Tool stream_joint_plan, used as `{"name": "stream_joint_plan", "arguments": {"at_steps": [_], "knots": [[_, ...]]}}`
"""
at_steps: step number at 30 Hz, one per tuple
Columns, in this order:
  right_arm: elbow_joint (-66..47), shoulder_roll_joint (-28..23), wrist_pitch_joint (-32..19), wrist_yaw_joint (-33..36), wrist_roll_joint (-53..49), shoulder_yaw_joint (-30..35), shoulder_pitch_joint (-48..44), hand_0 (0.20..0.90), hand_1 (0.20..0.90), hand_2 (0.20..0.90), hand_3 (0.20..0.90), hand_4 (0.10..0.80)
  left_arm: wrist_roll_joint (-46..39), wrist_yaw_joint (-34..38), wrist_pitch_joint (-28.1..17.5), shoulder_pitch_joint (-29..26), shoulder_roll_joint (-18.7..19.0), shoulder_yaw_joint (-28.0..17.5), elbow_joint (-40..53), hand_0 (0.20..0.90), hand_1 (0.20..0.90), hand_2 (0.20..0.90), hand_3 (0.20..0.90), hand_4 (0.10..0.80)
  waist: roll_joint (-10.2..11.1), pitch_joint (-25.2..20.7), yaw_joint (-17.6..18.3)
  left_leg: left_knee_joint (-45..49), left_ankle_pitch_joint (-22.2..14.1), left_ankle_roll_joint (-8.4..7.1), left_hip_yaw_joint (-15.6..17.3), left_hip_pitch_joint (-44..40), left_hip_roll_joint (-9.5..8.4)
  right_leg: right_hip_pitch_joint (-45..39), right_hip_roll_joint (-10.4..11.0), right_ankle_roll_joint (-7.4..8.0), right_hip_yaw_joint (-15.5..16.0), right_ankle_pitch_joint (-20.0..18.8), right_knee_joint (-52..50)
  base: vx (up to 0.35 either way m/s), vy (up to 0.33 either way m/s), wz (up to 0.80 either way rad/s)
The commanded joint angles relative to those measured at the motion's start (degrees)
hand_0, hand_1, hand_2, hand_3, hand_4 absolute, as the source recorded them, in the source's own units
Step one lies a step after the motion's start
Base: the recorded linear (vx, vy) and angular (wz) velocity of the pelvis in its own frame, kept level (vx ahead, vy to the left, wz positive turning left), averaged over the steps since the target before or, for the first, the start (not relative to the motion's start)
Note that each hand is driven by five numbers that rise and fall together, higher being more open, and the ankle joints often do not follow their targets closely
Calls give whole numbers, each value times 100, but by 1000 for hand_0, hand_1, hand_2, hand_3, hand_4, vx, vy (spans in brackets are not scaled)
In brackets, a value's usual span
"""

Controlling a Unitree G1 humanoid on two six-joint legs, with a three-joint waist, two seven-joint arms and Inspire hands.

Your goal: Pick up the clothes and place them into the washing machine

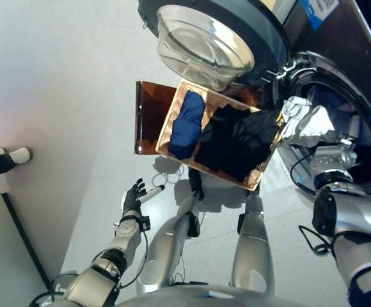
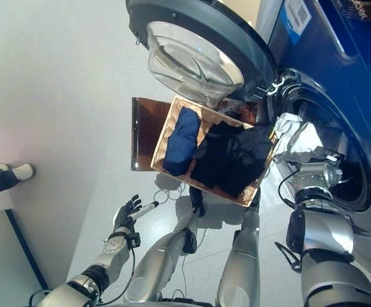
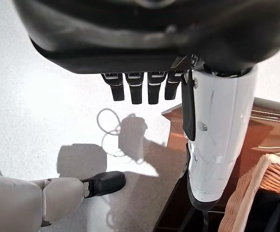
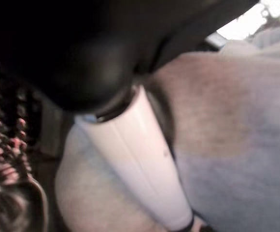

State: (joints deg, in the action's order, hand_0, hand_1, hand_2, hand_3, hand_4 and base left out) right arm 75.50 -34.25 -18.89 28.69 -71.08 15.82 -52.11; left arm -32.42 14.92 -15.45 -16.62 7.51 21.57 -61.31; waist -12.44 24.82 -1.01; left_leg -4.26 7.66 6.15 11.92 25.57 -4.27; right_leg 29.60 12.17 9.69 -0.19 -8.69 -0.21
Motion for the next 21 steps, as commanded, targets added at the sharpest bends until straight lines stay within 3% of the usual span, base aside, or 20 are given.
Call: {"name": "stream_joint_plan", "arguments": {"at_steps": [1,15,21], "knots": [[14,-1350,-771,198,-176,32,-248,200,200,200,200,300,-92,124,-139,172,17,12,-378,900,900,900,900,800,36,-437,145,1158,-891,-787,-74,483,167,87,279,29,-71,134,-488,1,7,-3],[-540,-1478,-1299,536,-386,179,-597,200,200,200,200,300,-171,130,-111,262,23,-37,-471,900,900,900,900,800,-93,-493,193,1167,-819,-806,-7,672,184,315,265,14,-170,98,-515,-1,-2,-3],[-696,-1956,-1150,477,136,-170,-865,200,200,200,200,300,-69,146,-198,316,115,-88,-445,900,900,900,900,800,-109,-529,144,1131,-778,-842,-1,752,183,423,276,15,-170,94,-534,0,0,0]]}}
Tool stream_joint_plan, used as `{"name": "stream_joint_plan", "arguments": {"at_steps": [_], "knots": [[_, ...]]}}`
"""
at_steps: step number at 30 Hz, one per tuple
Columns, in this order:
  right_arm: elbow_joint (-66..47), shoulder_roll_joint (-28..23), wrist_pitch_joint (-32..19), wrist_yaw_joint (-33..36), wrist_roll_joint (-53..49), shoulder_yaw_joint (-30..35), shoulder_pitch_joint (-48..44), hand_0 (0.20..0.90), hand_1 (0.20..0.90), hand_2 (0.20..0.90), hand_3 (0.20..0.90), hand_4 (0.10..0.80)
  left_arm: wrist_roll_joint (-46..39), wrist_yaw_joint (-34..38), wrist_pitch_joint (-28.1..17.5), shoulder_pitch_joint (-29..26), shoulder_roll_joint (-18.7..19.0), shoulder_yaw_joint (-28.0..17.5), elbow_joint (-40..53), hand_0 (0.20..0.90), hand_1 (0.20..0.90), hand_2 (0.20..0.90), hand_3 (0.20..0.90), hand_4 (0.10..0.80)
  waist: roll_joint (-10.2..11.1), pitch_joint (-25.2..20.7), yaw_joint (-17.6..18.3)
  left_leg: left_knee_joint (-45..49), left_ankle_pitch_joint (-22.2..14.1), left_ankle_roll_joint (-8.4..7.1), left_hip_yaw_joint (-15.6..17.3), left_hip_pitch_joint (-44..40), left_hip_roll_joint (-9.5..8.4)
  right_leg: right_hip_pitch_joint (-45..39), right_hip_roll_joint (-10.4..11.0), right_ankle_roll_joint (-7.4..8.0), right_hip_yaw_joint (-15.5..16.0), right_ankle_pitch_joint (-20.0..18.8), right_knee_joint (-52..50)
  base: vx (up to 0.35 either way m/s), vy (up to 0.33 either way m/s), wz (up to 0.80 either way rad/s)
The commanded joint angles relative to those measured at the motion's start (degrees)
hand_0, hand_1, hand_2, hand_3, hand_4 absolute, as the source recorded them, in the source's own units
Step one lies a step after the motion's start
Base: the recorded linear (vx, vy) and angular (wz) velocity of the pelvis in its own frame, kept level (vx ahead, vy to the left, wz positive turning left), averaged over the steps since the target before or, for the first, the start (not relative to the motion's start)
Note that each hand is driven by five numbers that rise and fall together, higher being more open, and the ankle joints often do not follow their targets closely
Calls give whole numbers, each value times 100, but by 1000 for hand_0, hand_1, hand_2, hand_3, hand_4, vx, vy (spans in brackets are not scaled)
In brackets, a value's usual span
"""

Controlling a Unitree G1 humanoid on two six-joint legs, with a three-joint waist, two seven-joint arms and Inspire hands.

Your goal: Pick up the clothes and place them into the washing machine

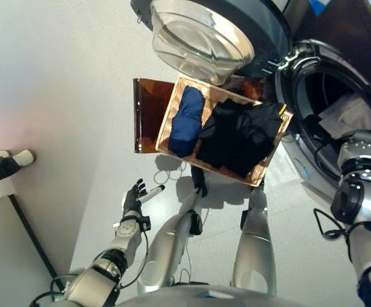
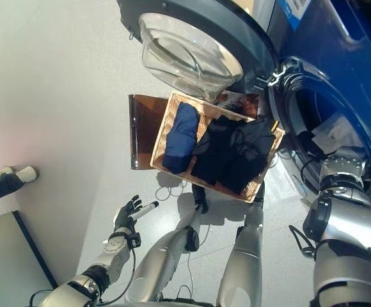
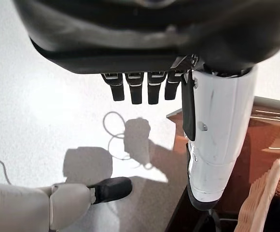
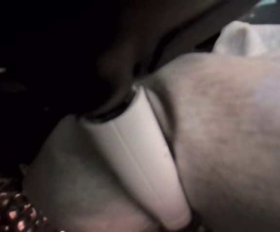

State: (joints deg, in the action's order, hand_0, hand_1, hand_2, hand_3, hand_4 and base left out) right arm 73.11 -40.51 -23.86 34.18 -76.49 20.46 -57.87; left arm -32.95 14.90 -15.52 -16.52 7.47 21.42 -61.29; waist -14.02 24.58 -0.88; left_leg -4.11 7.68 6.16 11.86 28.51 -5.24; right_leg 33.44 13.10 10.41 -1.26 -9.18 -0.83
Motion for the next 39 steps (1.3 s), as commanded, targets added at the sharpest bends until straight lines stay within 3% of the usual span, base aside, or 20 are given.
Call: {"name": "stream_joint_plan", "arguments": {"at_steps": [1,7,8,9,10,28,36,39], "knots": [[-453,-1343,-666,-86,672,-702,-374,200,200,200,200,300,-10,144,-203,314,109,-61,-432,900,900,900,900,800,31,-499,125,1118,-781,-847,8,459,286,42,182,-58,-68,155,-481,0,0,0],[-200,-1481,-415,-418,678,-1054,-652,200,200,200,200,300,30,67,-247,315,135,12,-387,900,900,900,900,800,10,-503,60,1122,-751,-871,28,489,299,74,168,-75,-74,173,-502,11,-4,0],[-159,-1502,-404,-434,660,-1087,-690,815,815,815,815,739,38,59,-246,316,143,16,-390,900,900,900,900,800,12,-515,55,1125,-751,-874,28,496,300,77,164,-78,-71,175,-506,0,0,0],[-145,-1507,-403,-437,655,-1100,-703,815,815,815,815,739,38,57,-245,317,141,16,-391,900,900,900,900,800,7,-521,52,1126,-786,-883,22,480,302,62,163,-73,-69,208,-510,0,0,0],[-154,-1497,-366,-463,718,-1145,-704,900,900,900,900,800,41,50,-247,315,145,1,-401,900,900,900,900,800,12,-524,53,1131,-783,-885,23,484,308,65,156,-75,-63,211,-522,0,0,0],[-56,-1268,-201,-472,938,-1239,-576,900,900,900,900,800,104,118,-258,258,201,-98,-449,900,900,900,900,800,44,-527,29,1154,-792,-891,4,491,321,58,110,-116,-46,258,-548,0,0,0],[348,-1352,240,-446,1584,-1568,-515,900,900,900,900,800,180,130,-297,259,242,-95,-377,900,900,900,900,800,71,-514,-20,1204,-791,-883,5,514,324,45,112,-120,-29,250,-559,-1,3,1],[105,-1071,325,-348,2186,-1783,-298,900,900,900,900,800,224,192,-323,222,253,-153,-323,900,900,900,900,800,105,-467,-19,1201,-775,-871,27,502,347,39,100,-128,-31,228,-556,0,0,0]]}}
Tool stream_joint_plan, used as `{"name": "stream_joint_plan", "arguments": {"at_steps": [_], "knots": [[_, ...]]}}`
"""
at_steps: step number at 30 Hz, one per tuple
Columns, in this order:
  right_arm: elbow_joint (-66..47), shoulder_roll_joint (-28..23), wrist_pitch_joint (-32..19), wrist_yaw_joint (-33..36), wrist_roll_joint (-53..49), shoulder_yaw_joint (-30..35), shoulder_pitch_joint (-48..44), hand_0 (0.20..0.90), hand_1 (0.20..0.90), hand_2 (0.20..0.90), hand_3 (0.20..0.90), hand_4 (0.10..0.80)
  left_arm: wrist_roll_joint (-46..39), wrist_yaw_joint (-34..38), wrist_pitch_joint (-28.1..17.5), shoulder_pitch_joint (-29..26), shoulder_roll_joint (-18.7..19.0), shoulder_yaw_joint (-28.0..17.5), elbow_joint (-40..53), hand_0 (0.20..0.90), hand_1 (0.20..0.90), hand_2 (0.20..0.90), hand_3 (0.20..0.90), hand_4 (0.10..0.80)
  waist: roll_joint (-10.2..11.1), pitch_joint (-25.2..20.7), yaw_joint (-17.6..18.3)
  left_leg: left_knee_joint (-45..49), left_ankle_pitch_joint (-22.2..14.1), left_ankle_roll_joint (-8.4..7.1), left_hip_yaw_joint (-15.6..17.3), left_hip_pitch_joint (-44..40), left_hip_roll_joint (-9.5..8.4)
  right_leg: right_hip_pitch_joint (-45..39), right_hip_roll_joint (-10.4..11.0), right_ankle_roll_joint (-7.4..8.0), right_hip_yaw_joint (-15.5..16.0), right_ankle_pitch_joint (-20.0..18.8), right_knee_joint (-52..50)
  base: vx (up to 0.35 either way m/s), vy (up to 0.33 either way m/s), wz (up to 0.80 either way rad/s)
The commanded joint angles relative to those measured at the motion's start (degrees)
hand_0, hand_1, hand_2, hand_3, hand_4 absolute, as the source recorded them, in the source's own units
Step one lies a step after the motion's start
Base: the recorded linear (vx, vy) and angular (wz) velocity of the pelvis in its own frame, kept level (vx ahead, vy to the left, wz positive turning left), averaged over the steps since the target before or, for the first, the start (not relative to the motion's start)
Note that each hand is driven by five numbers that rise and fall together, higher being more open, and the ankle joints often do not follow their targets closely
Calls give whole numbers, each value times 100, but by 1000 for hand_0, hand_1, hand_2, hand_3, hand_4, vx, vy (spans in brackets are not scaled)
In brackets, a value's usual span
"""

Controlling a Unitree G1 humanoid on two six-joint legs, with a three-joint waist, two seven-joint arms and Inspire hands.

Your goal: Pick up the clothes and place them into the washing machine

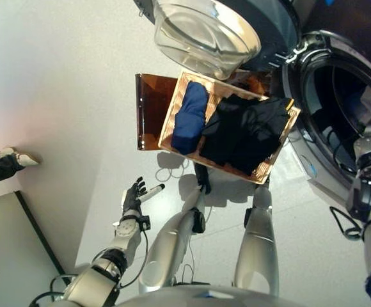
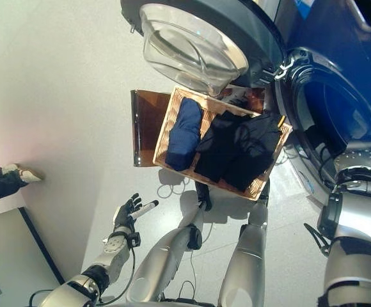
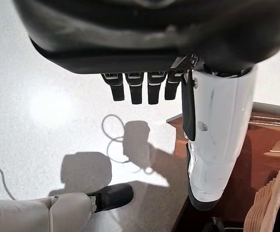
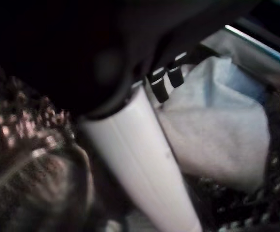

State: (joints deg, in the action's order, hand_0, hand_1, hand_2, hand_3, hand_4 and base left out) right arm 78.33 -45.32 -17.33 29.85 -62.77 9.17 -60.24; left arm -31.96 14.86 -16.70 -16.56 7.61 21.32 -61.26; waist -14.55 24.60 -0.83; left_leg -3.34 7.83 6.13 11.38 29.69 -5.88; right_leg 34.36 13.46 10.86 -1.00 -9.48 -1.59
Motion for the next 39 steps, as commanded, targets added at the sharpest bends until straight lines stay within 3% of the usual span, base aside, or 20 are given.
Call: {"name": "stream_joint_plan", "arguments": {"at_steps": [1,9,16,27,36,39], "knots": [[-450,-573,-325,120,839,-643,-44,900,900,900,900,800,127,198,-205,232,242,-148,-324,900,900,900,900,800,162,-469,-19,1125,-791,-869,76,382,411,-53,63,-173,-57,259,-482,0,0,0],[-1677,673,-122,663,2857,-922,1115,900,900,900,900,800,405,489,-348,83,210,-307,65,900,900,900,900,800,276,-313,68,1143,-749,-835,68,347,433,-115,27,-197,-45,225,-484,-7,-2,1],[-2267,1462,103,677,3907,-1292,1659,900,900,900,900,800,621,666,-394,31,199,-467,74,900,900,900,900,800,375,-245,94,1090,-680,-839,49,285,434,-162,14,-222,-25,212,-485,0,0,0],[-2936,1904,695,720,5807,-1975,2268,900,900,900,900,800,1148,925,-262,-71,180,-761,-111,900,900,900,900,800,606,-229,168,957,-580,-854,-13,99,457,-299,-25,-227,28,178,-461,2,-1,1],[-3391,1847,1172,783,7616,-2529,2490,900,900,900,900,800,1467,1010,-257,-38,176,-932,-80,900,900,900,900,800,801,-252,135,906,-544,-863,-130,-48,519,-453,-88,-259,134,257,-505,5,-15,1],[-3663,1595,1427,675,8763,-2955,2503,900,900,900,900,800,1520,986,-312,-31,136,-971,13,900,900,900,900,800,872,-236,134,843,-506,-877,-162,-110,541,-494,-118,-262,160,279,-519,2,-6,4]]}}
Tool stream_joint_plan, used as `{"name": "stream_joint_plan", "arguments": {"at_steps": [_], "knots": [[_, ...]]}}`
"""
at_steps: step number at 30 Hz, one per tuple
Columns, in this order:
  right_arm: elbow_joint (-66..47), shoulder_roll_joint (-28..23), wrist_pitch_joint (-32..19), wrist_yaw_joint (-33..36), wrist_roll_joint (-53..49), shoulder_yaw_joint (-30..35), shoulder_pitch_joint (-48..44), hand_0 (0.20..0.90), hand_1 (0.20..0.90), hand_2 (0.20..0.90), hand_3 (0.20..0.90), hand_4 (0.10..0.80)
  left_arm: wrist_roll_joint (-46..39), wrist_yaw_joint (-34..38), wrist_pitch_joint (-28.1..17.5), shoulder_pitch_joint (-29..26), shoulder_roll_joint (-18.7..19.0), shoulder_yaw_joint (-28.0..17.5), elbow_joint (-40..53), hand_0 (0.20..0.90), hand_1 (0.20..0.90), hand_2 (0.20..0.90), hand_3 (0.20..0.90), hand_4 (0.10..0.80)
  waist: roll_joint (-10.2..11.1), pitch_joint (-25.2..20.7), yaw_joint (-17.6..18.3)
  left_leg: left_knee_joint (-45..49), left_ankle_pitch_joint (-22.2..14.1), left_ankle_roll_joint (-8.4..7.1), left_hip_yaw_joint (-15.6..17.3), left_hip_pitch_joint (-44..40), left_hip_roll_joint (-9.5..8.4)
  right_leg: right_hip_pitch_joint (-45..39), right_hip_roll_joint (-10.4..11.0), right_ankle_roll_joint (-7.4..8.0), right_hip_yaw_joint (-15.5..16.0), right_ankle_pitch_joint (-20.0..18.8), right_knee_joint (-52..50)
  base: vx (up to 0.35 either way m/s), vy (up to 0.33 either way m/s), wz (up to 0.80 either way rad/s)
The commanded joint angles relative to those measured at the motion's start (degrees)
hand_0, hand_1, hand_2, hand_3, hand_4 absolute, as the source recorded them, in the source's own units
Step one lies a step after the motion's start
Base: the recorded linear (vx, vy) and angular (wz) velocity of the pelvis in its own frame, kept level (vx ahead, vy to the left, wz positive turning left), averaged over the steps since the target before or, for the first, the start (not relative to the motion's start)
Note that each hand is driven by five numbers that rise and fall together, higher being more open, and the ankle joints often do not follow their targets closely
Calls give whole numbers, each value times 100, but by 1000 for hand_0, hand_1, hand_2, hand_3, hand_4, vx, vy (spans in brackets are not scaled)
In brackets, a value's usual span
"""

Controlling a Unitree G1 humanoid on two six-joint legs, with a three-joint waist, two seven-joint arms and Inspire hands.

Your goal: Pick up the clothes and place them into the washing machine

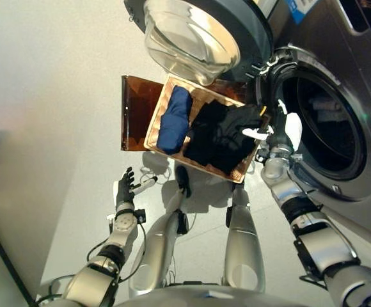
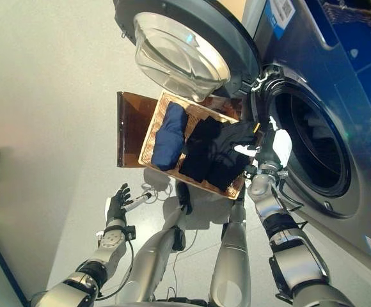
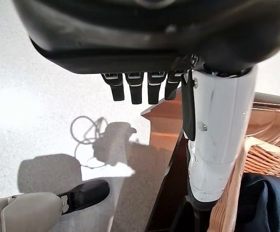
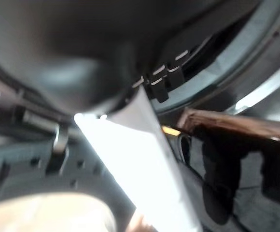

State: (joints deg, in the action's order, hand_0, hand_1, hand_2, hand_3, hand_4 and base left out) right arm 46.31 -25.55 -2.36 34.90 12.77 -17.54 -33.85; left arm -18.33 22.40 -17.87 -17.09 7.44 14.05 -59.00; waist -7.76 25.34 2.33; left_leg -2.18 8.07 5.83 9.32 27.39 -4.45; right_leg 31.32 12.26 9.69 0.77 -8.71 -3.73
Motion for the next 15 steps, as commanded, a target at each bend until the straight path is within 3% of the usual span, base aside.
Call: {"name": "stream_joint_plan", "arguments": {"at_steps": [1,7,11,15], "knots": [[-377,-503,12,167,1606,-463,-191,900,900,900,900,800,192,211,-217,24,158,-244,-199,900,900,900,900,800,199,-307,-195,724,-524,-853,31,113,400,-203,1,-146,-7,208,-305,0,0,0],[-267,-1067,359,0,2984,-1099,-594,900,900,900,900,800,190,94,-279,-5,213,-283,-158,900,900,900,900,800,243,-294,-243,645,-454,-884,-21,116,407,-209,-12,-136,47,196,-283,-4,-5,7],[64,-1644,748,-282,4433,-2047,-1223,900,900,900,900,800,106,-43,-293,-27,260,-289,-190,900,900,900,900,800,285,-253,-299,604,-426,-916,-49,106,415,-229,-15,-128,76,198,-260,-2,-2,2],[154,-1883,843,-558,5122,-2738,-1708,900,900,900,900,800,7,-116,-298,-47,260,-238,-246,900,900,900,900,800,316,-213,-327,579,-399,-928,-56,102,419,-243,-19,-125,93,188,-233,0,0,0]]}}
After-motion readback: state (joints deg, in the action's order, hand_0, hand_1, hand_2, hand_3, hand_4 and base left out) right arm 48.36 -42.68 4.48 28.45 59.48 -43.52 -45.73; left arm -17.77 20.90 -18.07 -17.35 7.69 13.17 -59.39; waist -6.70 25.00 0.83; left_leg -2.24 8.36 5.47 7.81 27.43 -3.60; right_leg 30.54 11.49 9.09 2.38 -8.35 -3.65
